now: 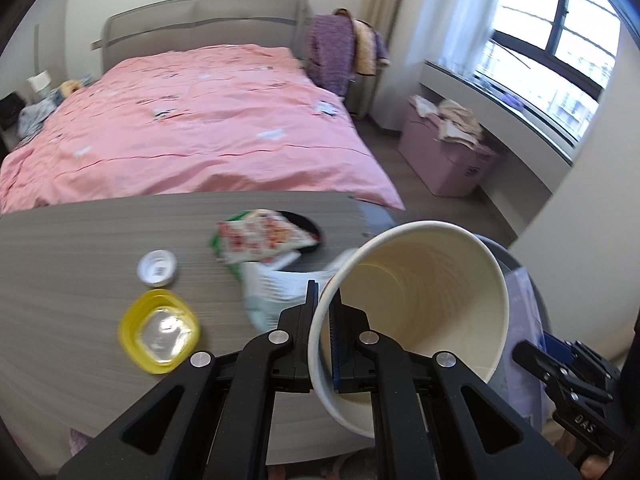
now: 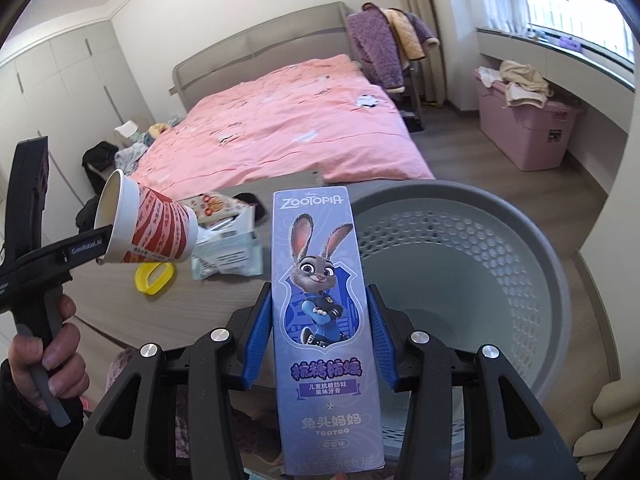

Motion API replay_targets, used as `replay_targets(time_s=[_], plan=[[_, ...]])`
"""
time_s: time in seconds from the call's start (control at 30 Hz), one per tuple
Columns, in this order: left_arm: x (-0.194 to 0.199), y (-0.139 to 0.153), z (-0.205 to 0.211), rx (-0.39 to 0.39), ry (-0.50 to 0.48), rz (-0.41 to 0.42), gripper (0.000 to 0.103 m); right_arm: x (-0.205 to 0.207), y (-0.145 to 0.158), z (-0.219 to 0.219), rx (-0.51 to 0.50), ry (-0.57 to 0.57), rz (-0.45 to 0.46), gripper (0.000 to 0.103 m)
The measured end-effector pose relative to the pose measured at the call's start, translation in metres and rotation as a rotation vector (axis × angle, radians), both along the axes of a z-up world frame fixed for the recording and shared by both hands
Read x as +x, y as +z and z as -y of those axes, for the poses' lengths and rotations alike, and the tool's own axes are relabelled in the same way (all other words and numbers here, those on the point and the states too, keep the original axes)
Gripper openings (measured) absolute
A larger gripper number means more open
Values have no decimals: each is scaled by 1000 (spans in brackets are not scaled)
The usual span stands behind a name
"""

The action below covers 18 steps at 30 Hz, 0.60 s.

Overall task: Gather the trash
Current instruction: 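Carry the cup with the left gripper while the right gripper carries the box over the basket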

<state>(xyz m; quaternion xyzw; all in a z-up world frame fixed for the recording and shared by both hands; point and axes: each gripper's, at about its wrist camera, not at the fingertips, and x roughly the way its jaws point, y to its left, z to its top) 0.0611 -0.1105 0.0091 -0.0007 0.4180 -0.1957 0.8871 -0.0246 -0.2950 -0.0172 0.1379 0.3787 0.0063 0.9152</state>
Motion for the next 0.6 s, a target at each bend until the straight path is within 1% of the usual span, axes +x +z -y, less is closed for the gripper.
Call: replay_targets(time_s=[0.17, 0.37, 0.47, 0.6], plan=[[-10, -7, 56, 32, -130, 0, 5, -12, -4, 31, -7, -86, 2, 44], [-14, -24, 110, 69, -251, -34, 5, -22, -7, 56, -9, -145, -4, 44], [-18, -32, 131, 86, -296, -52, 5, -24, -11, 65, 1, -170, -10, 44], [-20, -43, 149, 108, -326, -72, 5, -24, -15, 76, 14, -188, -16, 44]])
